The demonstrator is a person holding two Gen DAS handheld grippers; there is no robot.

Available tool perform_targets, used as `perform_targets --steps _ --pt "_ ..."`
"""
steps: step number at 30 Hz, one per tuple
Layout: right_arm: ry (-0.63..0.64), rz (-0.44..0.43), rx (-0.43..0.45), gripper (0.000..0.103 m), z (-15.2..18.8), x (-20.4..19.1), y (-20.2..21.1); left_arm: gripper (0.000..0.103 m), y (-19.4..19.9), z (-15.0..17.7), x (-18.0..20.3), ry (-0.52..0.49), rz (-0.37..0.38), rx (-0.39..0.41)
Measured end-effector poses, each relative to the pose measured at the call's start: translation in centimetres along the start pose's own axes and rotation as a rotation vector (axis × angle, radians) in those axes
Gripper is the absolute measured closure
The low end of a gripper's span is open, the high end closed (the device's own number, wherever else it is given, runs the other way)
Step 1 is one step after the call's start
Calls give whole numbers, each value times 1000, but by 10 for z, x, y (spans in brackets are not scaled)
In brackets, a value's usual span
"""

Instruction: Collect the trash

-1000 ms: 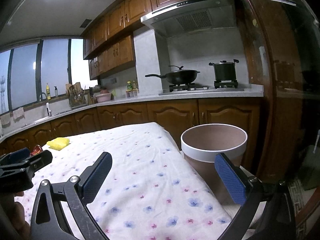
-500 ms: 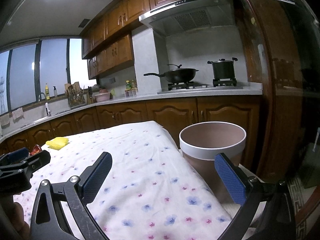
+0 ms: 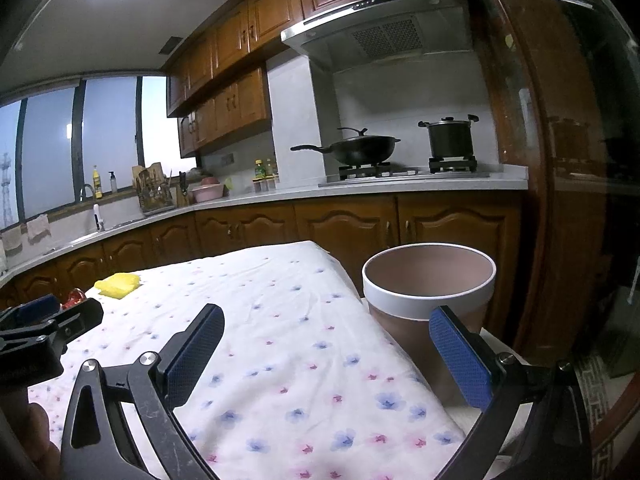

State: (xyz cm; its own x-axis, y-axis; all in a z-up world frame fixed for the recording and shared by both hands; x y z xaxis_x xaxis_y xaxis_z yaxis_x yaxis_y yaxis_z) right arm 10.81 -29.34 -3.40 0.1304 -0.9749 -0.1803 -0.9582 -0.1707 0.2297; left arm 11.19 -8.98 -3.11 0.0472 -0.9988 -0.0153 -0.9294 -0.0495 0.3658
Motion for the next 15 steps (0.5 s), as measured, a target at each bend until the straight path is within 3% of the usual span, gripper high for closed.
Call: perform_targets --steps 15 --pt "1 -8 -5 0 0 -2 -1 0 0 1 0 -3 1 -2"
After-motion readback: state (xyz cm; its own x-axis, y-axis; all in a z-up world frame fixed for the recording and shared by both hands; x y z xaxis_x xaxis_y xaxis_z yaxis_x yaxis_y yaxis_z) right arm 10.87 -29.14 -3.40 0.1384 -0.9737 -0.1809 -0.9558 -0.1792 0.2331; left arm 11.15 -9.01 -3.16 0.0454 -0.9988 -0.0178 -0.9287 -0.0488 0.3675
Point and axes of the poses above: each gripper's, at about its wrist camera, not at the fingertips, and y roughly against the way its jaws point, x to its right, z to its underside, the point moved 10 cm from there along -y, roughly the way its jaws point, and after that the axes turned 7 degrees about -z, right-handed, at the moved point
